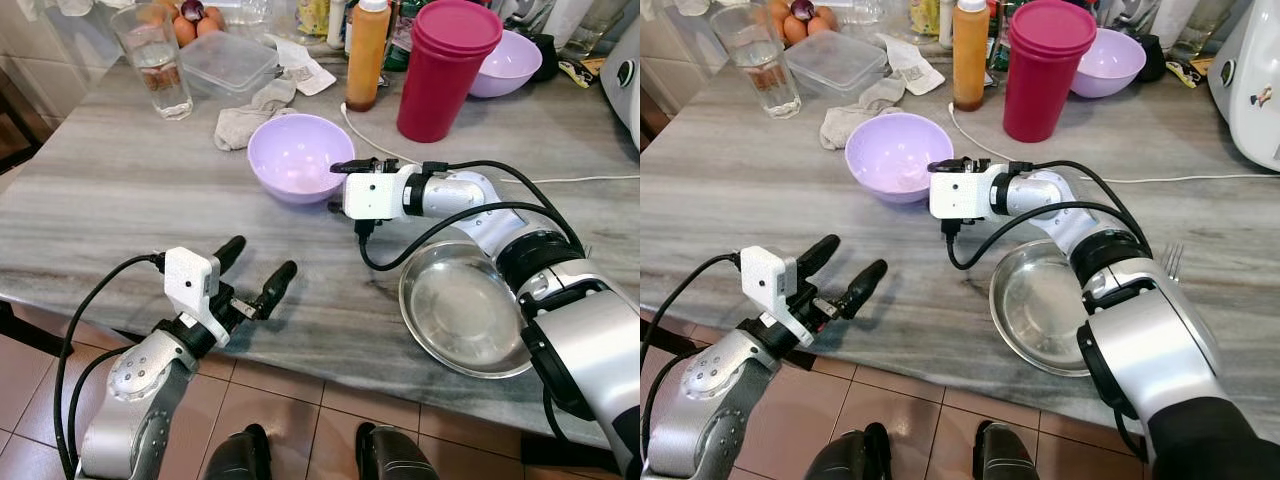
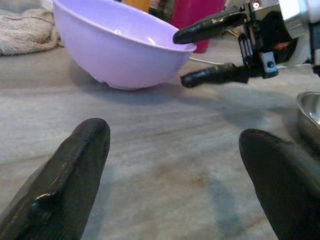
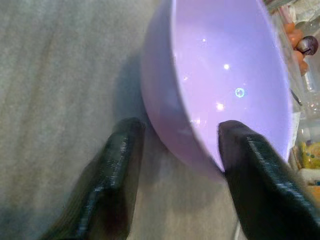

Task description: Setting the table

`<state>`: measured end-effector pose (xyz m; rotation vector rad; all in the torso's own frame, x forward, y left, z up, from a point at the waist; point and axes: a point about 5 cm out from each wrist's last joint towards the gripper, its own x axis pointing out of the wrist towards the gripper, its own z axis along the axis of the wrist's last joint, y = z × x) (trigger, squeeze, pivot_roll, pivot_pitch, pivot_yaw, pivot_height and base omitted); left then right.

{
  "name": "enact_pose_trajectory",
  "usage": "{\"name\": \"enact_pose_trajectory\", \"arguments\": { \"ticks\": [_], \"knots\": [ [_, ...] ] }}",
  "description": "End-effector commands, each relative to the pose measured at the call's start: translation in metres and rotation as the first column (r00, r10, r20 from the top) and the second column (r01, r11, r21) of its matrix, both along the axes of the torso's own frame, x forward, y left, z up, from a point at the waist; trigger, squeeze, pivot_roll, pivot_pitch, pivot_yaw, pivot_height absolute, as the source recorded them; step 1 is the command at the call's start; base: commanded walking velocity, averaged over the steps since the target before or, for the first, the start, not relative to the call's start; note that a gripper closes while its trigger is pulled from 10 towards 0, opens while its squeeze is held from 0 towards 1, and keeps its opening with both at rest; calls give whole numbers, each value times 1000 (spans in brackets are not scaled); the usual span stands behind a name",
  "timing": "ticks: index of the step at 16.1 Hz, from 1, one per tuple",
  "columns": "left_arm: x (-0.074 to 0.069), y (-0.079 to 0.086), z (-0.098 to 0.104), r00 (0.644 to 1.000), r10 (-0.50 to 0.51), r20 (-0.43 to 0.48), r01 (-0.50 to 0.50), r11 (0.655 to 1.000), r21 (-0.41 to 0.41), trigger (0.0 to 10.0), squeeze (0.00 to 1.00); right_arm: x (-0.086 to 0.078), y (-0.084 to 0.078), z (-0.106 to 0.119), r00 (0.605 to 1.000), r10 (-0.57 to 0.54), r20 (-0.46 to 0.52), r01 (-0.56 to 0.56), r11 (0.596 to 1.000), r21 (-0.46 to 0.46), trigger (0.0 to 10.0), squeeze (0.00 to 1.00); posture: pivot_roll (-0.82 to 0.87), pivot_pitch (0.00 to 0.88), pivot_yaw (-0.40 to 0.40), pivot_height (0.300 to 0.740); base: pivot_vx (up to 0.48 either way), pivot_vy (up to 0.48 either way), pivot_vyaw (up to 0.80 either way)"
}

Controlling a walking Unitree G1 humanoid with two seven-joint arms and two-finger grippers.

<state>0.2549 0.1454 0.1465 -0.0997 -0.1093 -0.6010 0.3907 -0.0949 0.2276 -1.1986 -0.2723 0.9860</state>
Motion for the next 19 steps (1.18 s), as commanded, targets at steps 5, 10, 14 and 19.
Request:
{"name": "enact_pose_trajectory", "arguments": {
  "ticks": [5,10,14,19],
  "knots": [
    [-3,3,-1,1000,-15,-13,15,1000,16,10000,0,1,2,6,999,15,28,-15,1000,-19,0,0,-98,251,-3,740,0,0,0],
    [0,1,-3,1000,-14,-19,15,1000,16,10000,0,1,-1,11,999,17,37,-16,1000,-23,0,0,-107,240,-9,740,0,0,0],
    [1,-1,-5,1000,-9,-24,9,1000,16,10000,0,1,-1,16,999,36,39,-34,999,-33,0,0,-111,233,-11,740,0,0,0],
    [4,-3,-6,1000,-5,-29,6,1000,20,10000,0,-1,0,20,997,67,23,-66,997,-34,0,0,-117,222,-13,740,0,0,0]
  ]
}}
